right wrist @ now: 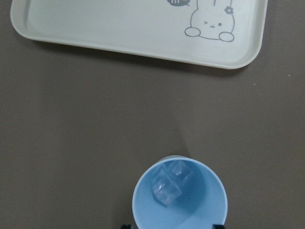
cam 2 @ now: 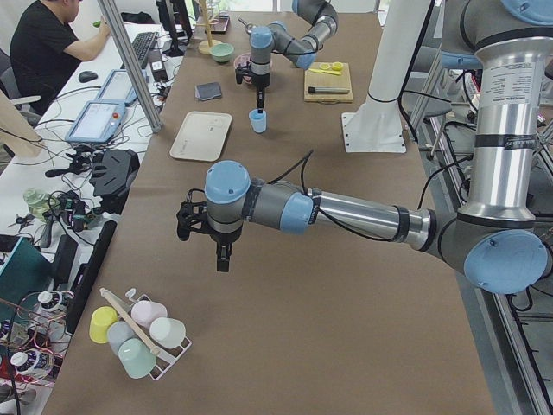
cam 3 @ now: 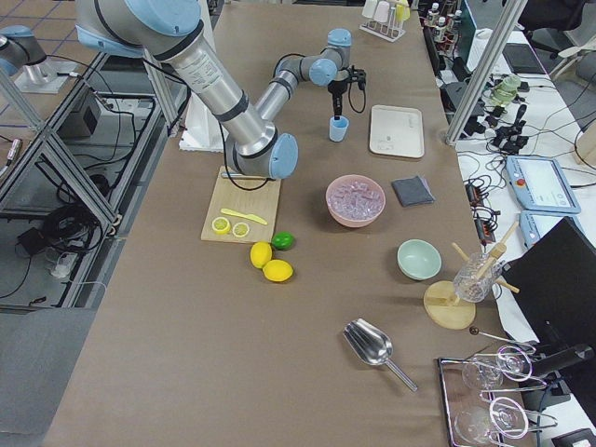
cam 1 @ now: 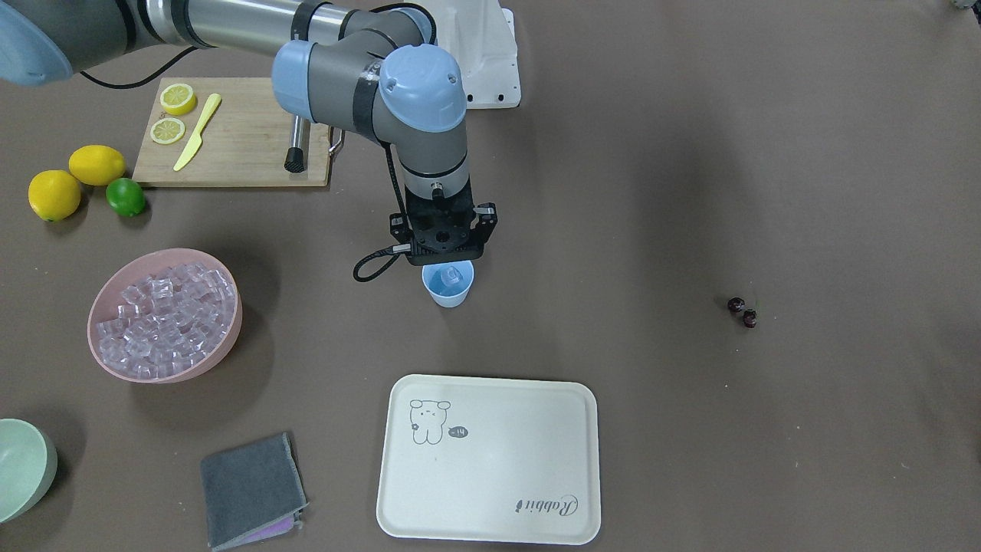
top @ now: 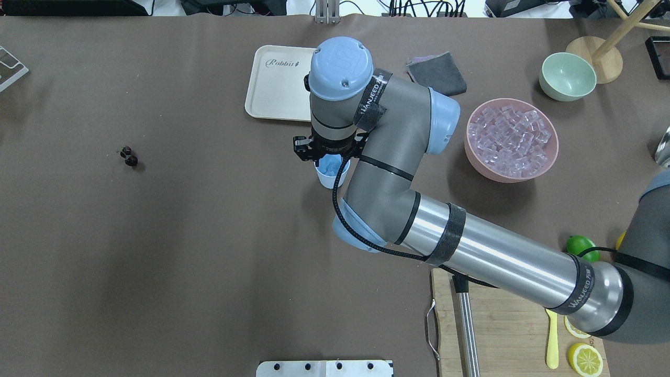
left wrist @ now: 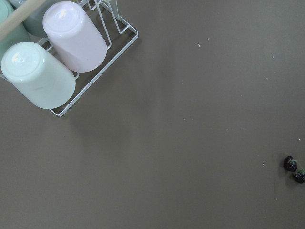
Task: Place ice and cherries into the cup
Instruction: 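Open the right gripper to drop the ice cube into the cup, then move the right gripper back to the pink bowl of ice, then grasp another ice cube from the bowl with the right gripper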
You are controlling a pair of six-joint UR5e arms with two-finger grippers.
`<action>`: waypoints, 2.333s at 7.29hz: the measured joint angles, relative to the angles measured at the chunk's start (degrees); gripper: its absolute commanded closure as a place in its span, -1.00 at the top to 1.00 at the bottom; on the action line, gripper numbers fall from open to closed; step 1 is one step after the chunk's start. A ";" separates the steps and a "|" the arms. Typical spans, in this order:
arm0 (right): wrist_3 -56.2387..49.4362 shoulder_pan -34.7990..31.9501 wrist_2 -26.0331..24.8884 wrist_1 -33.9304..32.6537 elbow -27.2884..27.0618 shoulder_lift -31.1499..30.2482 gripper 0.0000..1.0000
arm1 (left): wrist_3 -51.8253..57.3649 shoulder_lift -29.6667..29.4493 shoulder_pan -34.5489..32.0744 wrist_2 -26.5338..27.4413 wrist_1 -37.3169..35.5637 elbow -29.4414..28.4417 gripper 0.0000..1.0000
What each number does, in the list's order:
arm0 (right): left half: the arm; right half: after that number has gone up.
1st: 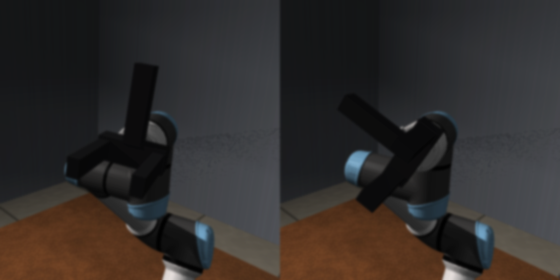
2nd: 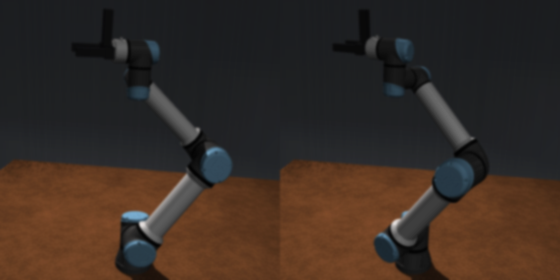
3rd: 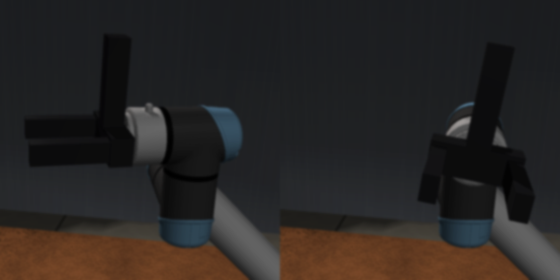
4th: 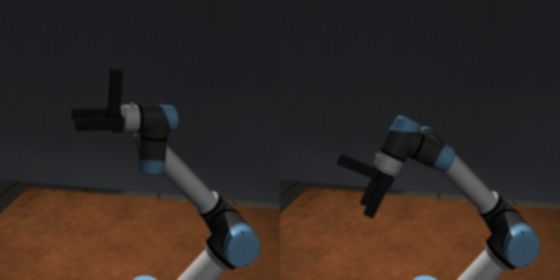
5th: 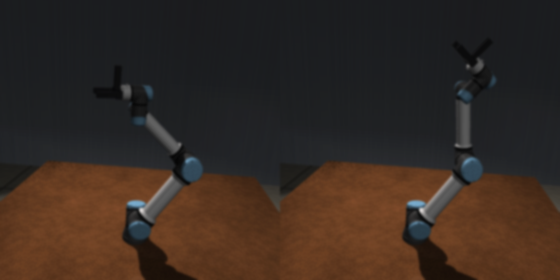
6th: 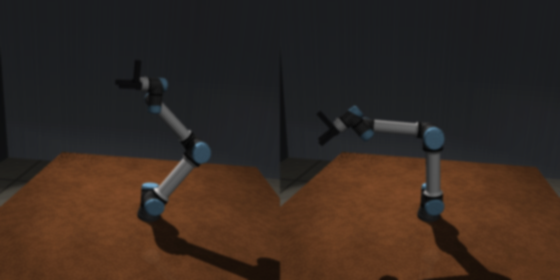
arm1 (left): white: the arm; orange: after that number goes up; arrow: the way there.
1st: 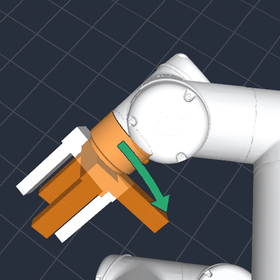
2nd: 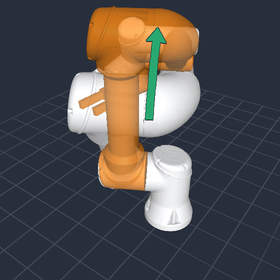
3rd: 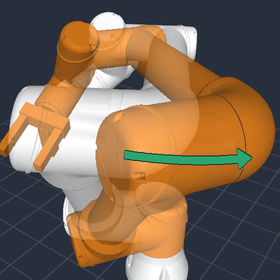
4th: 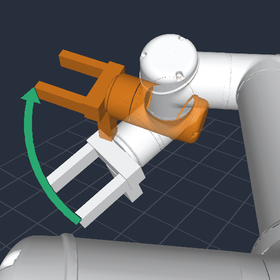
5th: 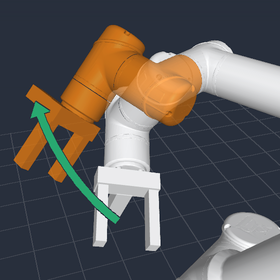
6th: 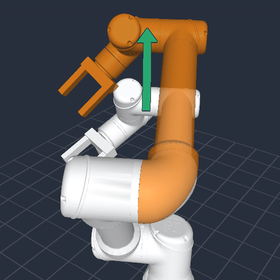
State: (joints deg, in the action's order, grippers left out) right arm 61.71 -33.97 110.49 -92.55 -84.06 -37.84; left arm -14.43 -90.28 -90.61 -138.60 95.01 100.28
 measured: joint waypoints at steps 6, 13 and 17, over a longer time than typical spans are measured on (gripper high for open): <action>-23.71 -15.71 7.57 -0.40 -12.47 -20.09 0.51 | 0.04 -0.38 0.08 0.00 0.05 -0.07 0.96; -36.17 -15.25 -2.82 -6.31 -17.10 -31.48 0.33 | -0.07 -0.82 0.04 0.00 1.06 0.51 0.96; -35.99 -13.56 -3.51 -6.38 -16.98 -32.64 0.18 | -0.08 -0.78 0.00 -0.03 1.31 0.78 0.96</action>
State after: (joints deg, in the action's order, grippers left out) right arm 25.72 -47.52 106.98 -98.93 -101.04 -70.48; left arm -14.50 -91.06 -90.62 -138.63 96.32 101.06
